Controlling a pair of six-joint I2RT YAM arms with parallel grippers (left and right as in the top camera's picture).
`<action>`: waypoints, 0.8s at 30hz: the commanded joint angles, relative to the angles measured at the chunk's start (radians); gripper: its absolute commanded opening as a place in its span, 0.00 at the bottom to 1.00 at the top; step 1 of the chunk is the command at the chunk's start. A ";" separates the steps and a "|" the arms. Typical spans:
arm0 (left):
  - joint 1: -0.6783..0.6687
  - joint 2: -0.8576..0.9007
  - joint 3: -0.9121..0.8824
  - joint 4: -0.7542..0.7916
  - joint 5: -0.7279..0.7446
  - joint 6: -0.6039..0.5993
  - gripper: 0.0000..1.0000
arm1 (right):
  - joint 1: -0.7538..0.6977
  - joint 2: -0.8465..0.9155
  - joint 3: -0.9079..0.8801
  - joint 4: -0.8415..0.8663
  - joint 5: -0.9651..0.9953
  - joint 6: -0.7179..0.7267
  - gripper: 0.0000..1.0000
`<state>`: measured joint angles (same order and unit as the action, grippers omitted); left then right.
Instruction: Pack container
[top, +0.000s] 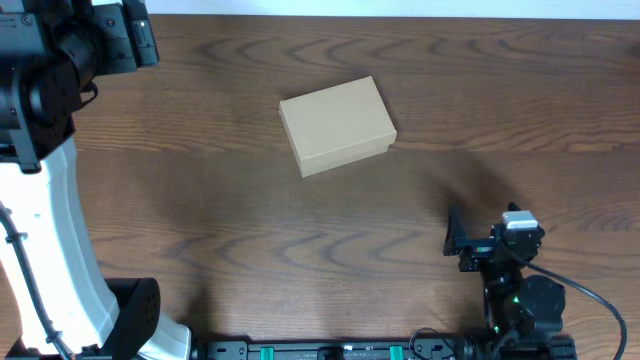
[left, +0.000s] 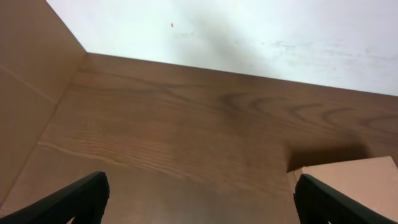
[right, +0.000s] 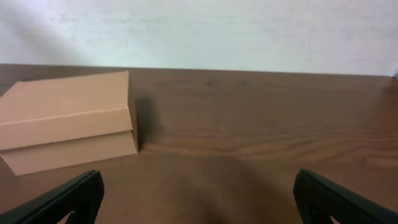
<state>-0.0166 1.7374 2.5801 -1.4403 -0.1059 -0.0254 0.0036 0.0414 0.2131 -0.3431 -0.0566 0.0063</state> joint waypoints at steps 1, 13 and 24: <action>0.004 0.005 0.003 -0.003 -0.009 0.003 0.96 | -0.010 -0.036 -0.019 0.008 0.002 -0.004 0.99; 0.004 0.005 0.003 -0.003 -0.009 0.003 0.96 | -0.010 -0.036 -0.054 0.007 0.000 -0.003 0.99; 0.004 0.005 0.003 -0.003 -0.009 0.003 0.96 | -0.010 -0.036 -0.110 0.003 0.000 -0.003 0.99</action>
<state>-0.0166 1.7374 2.5801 -1.4403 -0.1059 -0.0254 0.0036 0.0147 0.1192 -0.3393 -0.0566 0.0063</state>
